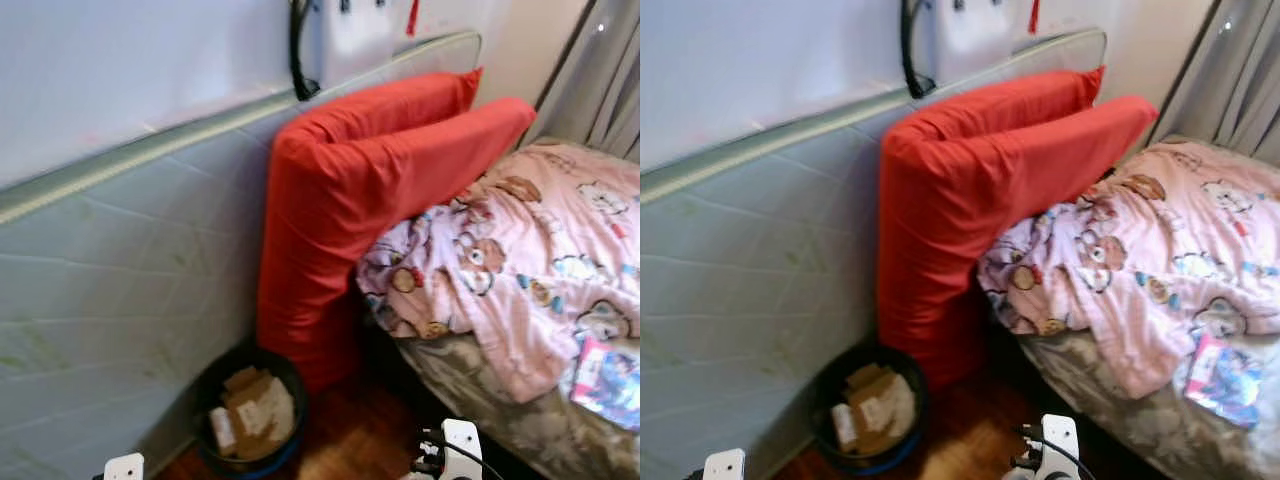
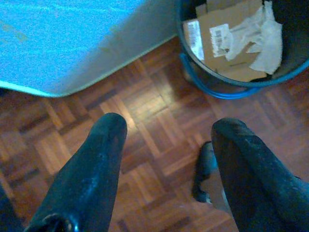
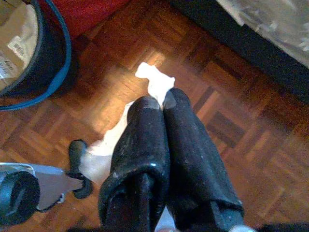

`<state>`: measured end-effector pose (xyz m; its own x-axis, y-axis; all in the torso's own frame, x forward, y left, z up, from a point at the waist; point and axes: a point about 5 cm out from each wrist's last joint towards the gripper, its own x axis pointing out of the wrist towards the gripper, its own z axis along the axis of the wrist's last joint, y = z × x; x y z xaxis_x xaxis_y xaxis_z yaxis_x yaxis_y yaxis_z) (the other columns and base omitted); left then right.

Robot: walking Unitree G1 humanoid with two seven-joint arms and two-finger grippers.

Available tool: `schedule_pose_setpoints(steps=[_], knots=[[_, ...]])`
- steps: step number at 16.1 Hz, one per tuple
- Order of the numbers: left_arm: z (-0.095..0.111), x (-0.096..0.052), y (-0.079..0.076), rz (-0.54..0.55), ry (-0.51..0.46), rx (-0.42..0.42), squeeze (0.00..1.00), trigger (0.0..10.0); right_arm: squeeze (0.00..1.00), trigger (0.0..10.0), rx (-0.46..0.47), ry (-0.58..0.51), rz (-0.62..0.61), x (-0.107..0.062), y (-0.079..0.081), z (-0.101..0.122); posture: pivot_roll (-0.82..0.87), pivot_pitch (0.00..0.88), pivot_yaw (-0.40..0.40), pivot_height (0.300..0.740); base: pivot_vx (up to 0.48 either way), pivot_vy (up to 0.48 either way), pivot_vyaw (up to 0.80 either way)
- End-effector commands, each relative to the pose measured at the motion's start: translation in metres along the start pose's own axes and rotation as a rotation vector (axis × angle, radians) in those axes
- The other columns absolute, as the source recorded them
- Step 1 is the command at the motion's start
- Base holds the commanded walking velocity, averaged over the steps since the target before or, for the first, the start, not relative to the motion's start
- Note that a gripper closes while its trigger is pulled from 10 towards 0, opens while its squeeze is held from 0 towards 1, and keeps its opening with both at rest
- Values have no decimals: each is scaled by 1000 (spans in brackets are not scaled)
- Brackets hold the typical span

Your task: Clean up the room

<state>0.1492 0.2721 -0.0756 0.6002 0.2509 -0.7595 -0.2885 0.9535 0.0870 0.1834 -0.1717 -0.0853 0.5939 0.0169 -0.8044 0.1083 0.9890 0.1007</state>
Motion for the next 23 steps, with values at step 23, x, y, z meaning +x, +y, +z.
schedule_pose_setpoints(steps=[23], knots=[[-10,-1,-12,-23,25,-3,0,10000,0,10000,-13,5,-35,-2,-11,-2,82,0,-12,740,0,42,607]])
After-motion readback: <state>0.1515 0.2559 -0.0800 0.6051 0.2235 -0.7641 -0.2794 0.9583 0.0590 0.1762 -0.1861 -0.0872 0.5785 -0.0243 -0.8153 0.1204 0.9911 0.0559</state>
